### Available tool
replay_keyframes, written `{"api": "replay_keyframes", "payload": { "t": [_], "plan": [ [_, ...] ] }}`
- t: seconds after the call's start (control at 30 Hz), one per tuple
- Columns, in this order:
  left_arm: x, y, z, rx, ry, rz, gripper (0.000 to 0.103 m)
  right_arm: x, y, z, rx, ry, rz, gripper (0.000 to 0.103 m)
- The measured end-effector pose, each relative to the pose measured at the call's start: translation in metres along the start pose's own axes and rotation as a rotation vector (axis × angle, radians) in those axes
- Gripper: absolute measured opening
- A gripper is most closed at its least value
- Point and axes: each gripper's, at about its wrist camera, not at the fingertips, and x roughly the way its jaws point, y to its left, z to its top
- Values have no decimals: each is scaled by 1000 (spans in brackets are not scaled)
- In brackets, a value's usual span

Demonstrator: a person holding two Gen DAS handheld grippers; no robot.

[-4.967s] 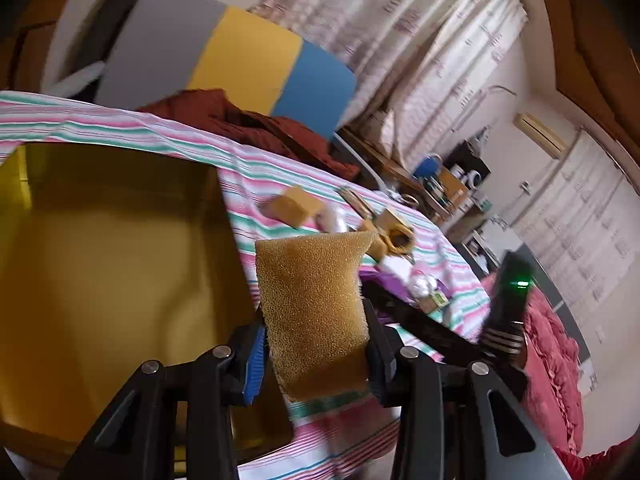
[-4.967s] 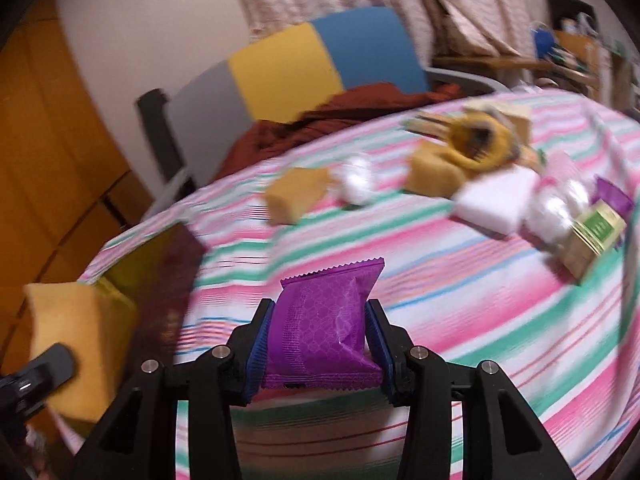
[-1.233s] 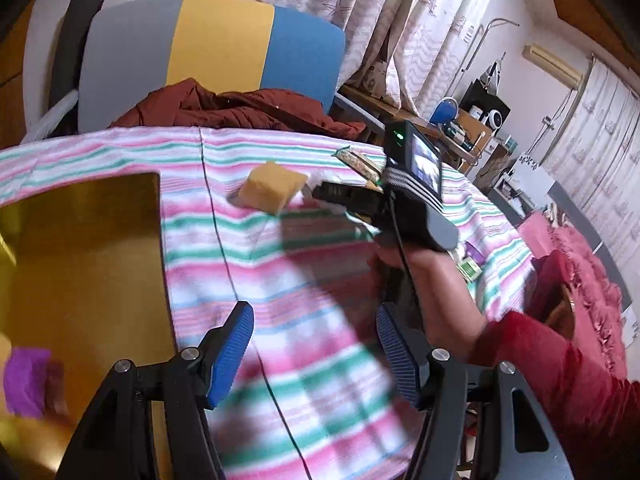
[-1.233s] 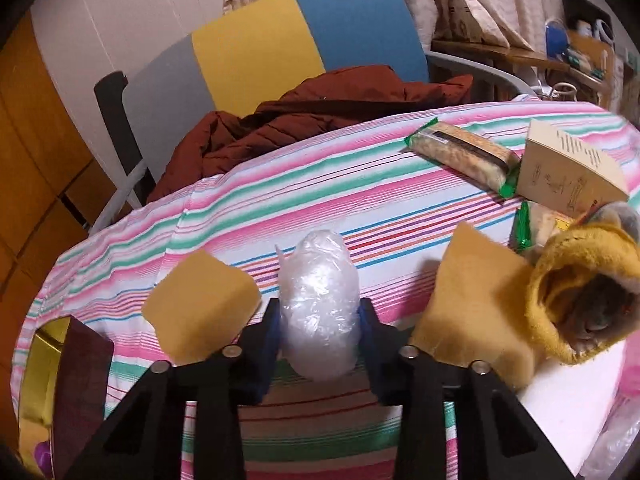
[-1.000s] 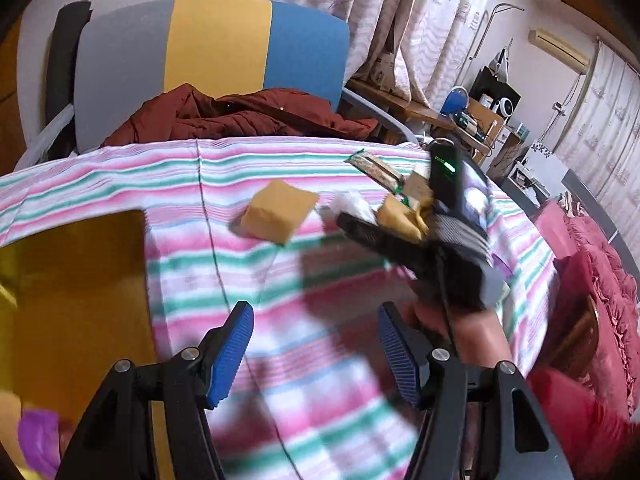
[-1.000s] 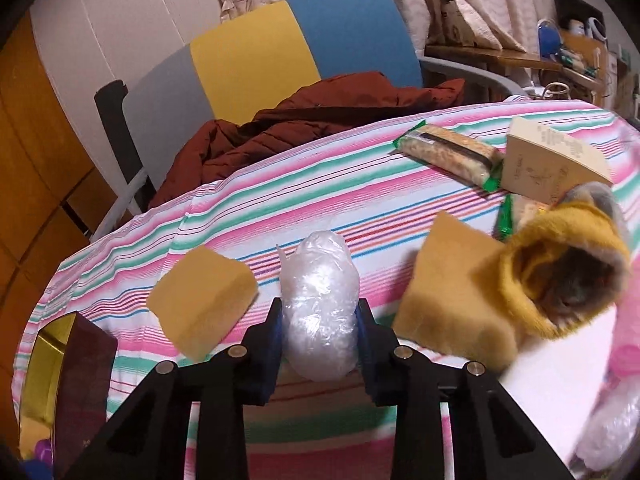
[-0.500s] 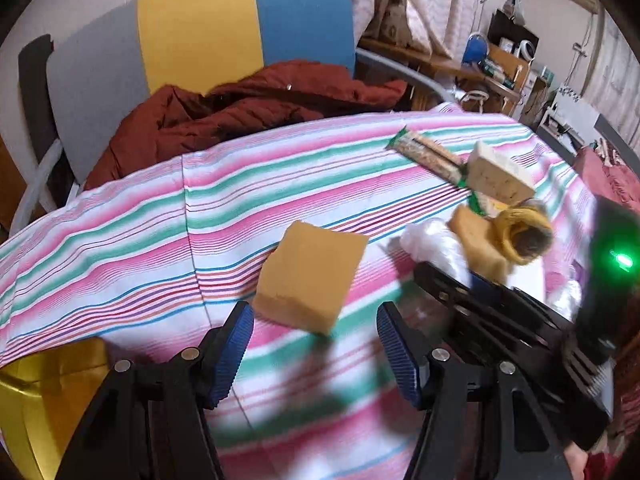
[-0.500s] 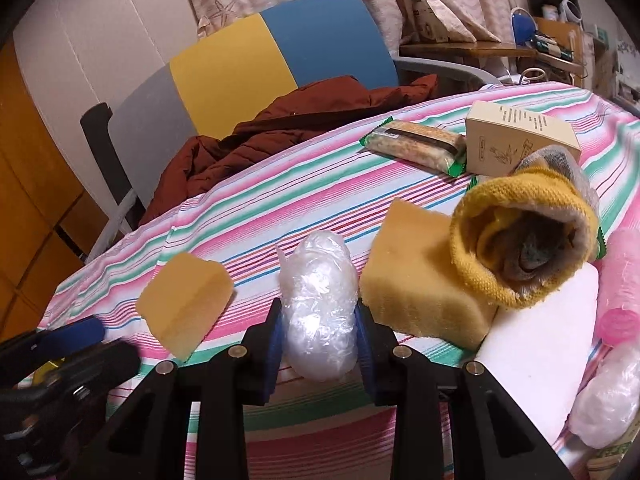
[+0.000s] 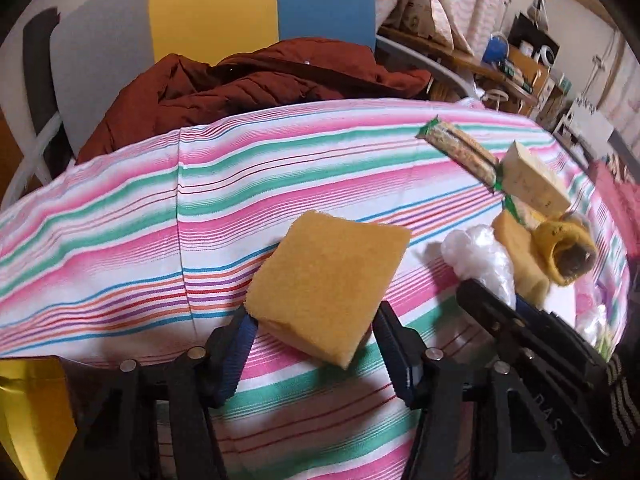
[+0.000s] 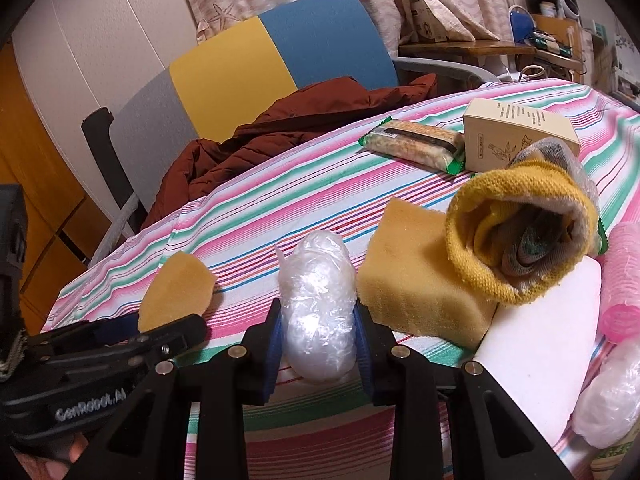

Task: Organize objects
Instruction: 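Grasp a second yellow sponge with the left tool while the right tool grasps a plastic-wrapped bundle, then carry the sponge and plastic bundle over the gold tray with both tools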

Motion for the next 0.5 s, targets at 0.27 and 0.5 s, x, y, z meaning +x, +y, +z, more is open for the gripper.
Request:
{"api": "replay_keyframes", "payload": {
  "t": [0.27,0.5],
  "plan": [
    [-15,-3,-14,-17,-62,-51,54,0,2,0,-10,-1,-12,32],
    [-46,-6,-41,-84,-142,-141,54,1,6,0,-37,-2,-41,32]
  ]
}}
